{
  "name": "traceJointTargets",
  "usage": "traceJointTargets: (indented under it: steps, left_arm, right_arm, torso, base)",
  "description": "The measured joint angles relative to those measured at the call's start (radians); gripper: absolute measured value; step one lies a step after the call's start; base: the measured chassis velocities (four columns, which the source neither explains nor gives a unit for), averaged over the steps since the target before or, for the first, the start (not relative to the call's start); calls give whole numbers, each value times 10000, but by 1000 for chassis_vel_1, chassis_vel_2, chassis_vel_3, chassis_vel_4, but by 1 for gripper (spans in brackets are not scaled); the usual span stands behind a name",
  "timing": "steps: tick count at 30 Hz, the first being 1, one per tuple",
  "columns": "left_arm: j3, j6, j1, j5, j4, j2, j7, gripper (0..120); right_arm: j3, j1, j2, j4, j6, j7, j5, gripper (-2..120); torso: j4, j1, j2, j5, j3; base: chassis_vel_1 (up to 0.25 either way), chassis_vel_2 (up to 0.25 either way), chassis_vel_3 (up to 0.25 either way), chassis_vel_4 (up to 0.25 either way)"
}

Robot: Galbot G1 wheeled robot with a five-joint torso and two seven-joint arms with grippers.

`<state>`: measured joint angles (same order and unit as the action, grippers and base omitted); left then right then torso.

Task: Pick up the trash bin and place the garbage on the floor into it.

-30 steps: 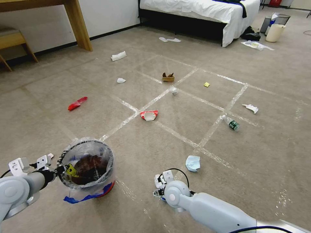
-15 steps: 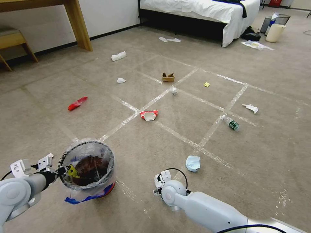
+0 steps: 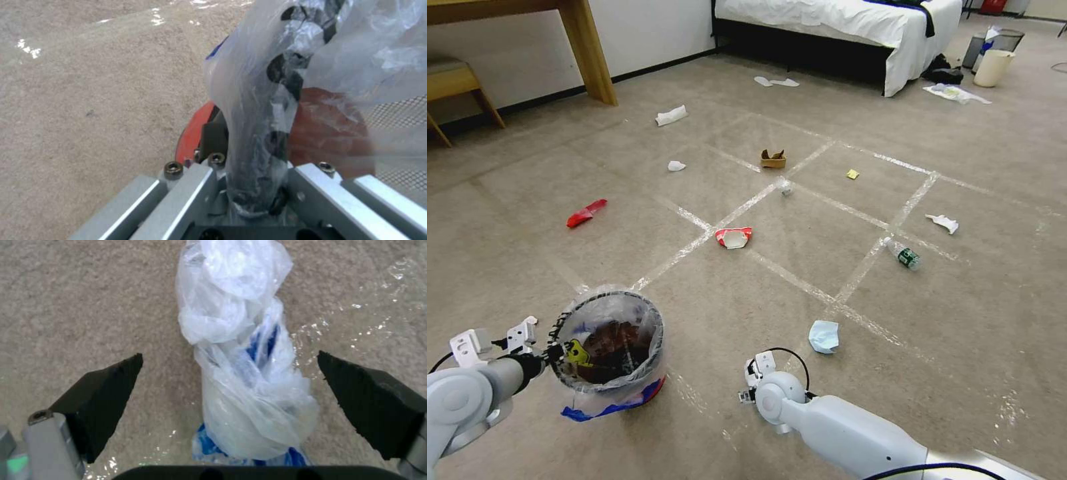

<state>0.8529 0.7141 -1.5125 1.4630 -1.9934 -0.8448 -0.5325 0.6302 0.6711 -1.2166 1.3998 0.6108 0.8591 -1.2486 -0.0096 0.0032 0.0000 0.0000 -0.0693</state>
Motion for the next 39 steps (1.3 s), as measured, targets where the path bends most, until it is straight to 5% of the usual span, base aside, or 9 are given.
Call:
traceJointTargets:
  steps: [10, 33, 39]
  left_arm:
    - [-1, -30, -3, -98, 36, -65, 65, 1]
    - [-46, -107, 13, -263, 91, -100, 181, 1]
    - [2, -111, -16, -194, 39, -75, 157, 1]
  right_arm:
    - [-3, 58, -137, -322, -3, 76, 228, 92]
    - [-320, 301, -163, -580, -43, -174, 199, 6]
    - [-915, 365, -152, -321, -294, -325, 79, 1]
  torso:
    - [-1, 0, 0, 0, 0]
    - [5, -3, -1, 8, 1]
    - [-11, 2, -3, -11, -4]
  base:
    - [0, 0, 0, 0]
    - [0, 0, 0, 0]
    - [0, 0, 0, 0]
